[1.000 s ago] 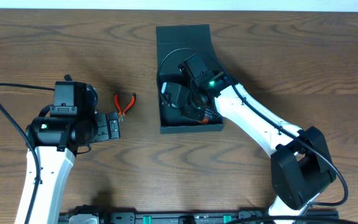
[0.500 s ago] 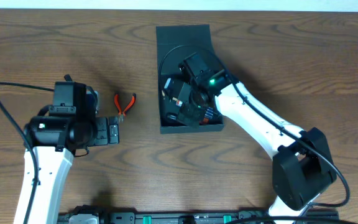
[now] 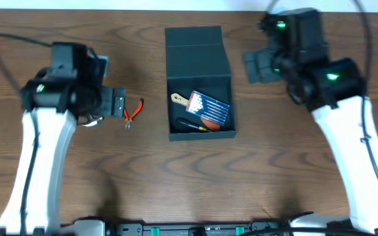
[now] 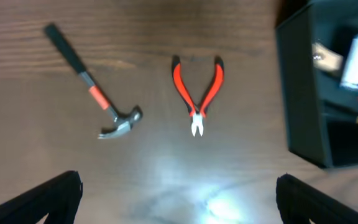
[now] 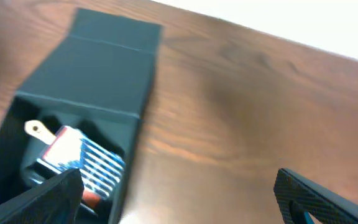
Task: Pack container
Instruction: 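Open the right gripper and lift it out of the box, then move the left gripper over the red pliers and lower it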
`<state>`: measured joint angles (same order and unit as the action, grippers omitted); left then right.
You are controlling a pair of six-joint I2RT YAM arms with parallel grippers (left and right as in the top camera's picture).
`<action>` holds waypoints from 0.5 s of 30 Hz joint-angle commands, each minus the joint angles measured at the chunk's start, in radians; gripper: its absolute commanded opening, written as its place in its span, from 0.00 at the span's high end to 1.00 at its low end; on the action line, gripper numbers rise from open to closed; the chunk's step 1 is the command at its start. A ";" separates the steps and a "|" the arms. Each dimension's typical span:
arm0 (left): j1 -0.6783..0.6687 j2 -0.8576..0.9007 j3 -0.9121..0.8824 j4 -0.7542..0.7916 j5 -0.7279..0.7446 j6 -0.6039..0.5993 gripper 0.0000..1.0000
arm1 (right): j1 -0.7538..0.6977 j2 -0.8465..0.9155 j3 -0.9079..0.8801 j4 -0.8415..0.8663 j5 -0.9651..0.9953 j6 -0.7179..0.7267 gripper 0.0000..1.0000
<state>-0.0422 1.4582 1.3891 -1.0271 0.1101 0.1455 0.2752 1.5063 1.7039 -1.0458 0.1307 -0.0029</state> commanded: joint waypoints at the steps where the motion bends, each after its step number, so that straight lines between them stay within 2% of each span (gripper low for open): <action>1: 0.000 0.122 0.004 0.063 0.009 0.060 0.02 | -0.054 0.003 0.000 -0.061 -0.006 0.081 0.01; 7: 0.000 0.274 0.004 0.189 -0.061 0.060 0.02 | -0.097 0.006 -0.001 -0.184 -0.007 0.081 0.01; 15: 0.003 0.434 0.003 0.199 -0.074 0.024 0.02 | -0.100 0.006 -0.001 -0.201 -0.006 0.080 0.01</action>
<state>-0.0422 1.8496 1.3884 -0.8284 0.0589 0.1841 0.1818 1.5097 1.7035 -1.2457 0.1276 0.0608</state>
